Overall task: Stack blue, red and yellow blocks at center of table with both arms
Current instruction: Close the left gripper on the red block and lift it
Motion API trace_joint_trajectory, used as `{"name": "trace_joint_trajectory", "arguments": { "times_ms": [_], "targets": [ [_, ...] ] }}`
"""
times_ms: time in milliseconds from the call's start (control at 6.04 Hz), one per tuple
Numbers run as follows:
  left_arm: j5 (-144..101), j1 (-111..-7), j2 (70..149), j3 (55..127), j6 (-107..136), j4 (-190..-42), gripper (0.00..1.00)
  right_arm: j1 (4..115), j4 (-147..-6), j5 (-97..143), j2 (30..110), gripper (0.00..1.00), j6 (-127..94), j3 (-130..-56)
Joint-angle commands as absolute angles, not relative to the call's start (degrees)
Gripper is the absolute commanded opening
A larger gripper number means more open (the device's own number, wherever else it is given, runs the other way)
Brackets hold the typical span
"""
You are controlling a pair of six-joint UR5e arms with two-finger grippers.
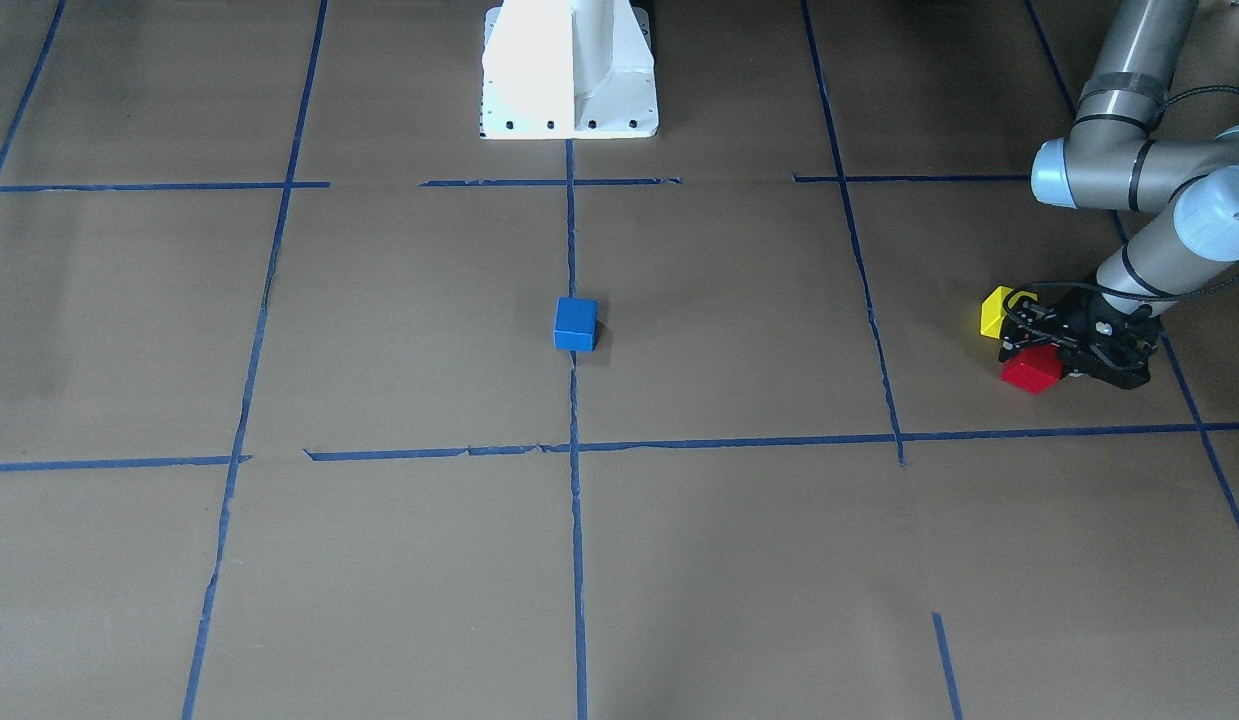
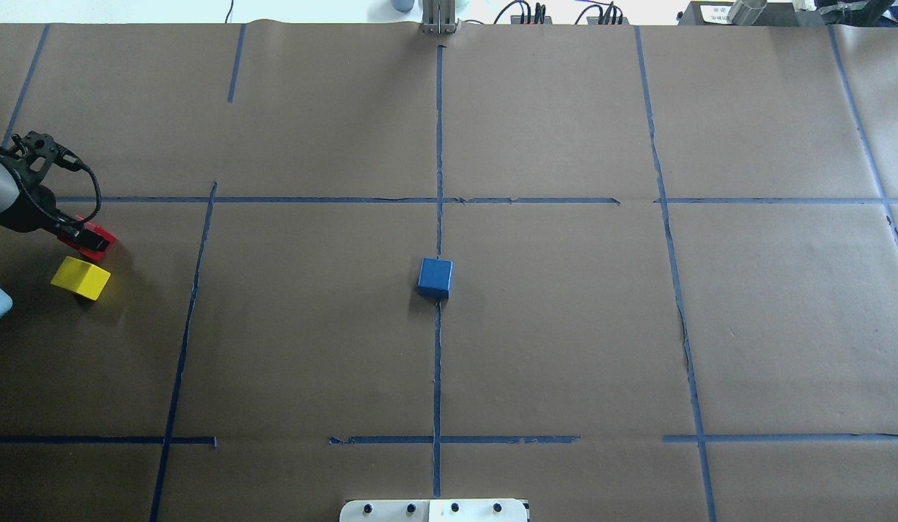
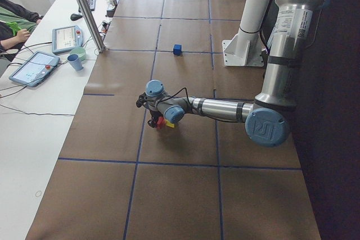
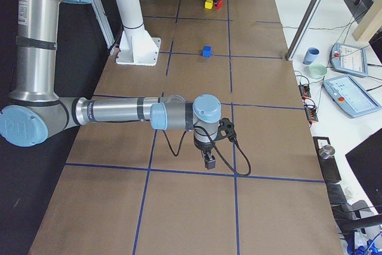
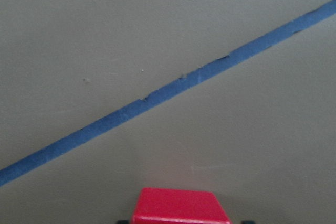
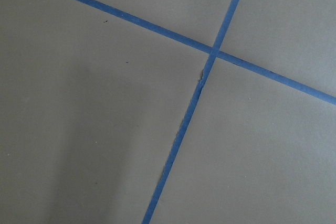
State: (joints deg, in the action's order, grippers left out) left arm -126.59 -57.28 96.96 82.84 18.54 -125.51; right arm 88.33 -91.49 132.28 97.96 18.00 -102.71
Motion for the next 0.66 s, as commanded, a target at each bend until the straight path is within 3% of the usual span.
{"name": "trace_joint_trajectory", "arguments": {
  "times_ms": [0, 497],
  "targets": [
    [-126.6, -57.3, 97.4, 86.1, 21.3, -125.2, 0.05, 88.3, -91.4, 132.4, 98.3, 1.0, 17.9, -102.7],
    [-125.4, -52.6, 107.4, 89.1, 54.5, -124.6, 0.06, 88.3, -91.4, 132.4, 98.6, 1.0, 17.9, -102.7]
  ]
}}
